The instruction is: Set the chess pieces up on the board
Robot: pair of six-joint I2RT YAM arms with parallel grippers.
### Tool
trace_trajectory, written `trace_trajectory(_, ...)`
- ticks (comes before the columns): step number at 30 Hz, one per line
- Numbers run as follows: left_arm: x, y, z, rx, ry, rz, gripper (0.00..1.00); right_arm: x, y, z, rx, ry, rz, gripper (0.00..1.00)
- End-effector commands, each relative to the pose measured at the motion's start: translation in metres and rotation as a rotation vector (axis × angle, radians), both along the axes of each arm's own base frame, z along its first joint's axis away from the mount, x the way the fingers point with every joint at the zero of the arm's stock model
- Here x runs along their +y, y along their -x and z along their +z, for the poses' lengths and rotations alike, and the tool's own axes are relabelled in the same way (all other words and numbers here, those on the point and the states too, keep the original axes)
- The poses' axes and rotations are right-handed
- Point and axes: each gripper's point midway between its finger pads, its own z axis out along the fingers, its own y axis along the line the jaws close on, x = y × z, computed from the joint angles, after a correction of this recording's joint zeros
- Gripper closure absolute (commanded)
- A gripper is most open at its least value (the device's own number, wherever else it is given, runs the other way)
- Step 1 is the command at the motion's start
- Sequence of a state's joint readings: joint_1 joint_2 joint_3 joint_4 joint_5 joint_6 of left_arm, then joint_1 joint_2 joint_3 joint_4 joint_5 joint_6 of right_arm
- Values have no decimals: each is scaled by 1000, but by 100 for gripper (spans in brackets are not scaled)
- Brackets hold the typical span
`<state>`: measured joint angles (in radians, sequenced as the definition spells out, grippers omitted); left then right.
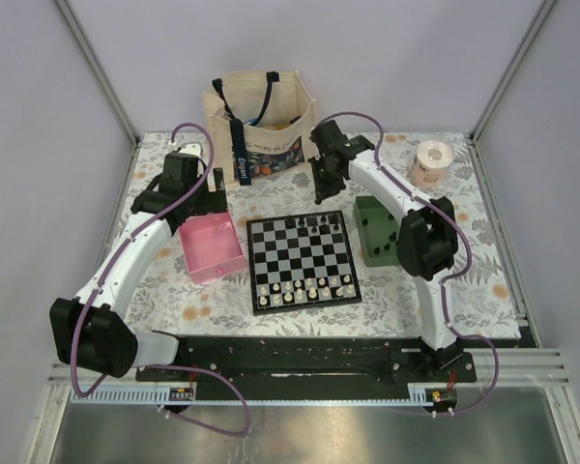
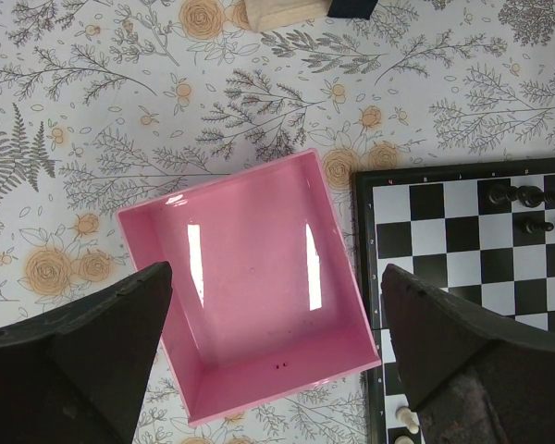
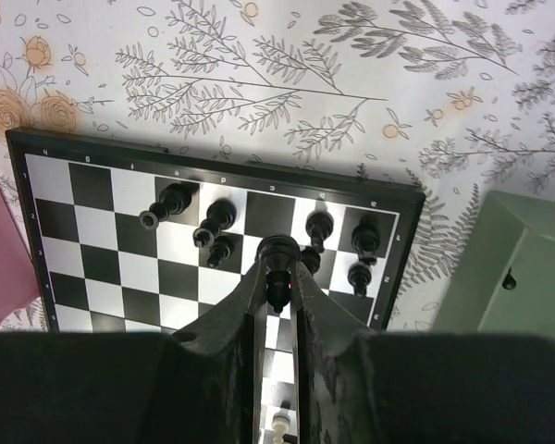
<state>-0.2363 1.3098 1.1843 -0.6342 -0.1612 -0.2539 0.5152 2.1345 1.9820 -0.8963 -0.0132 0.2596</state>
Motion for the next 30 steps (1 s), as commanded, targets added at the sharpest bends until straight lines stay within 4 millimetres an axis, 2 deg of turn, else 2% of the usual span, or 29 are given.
trace_trajectory(1,0,-1,16,-62,4,-6,1,17,4,-5,20,14,62,91)
trace_trajectory(16,0,-3,18,-67,1,-6,1,32,9,-40,91,67,112,91)
trace_trajectory(20,1,-2,16,-63,0,-2,1,37,11,-43,96,72,122,90)
trace_trajectory(30,1,-2,17,-66,-1,-2,1,32,10,-54,98,108,102,89)
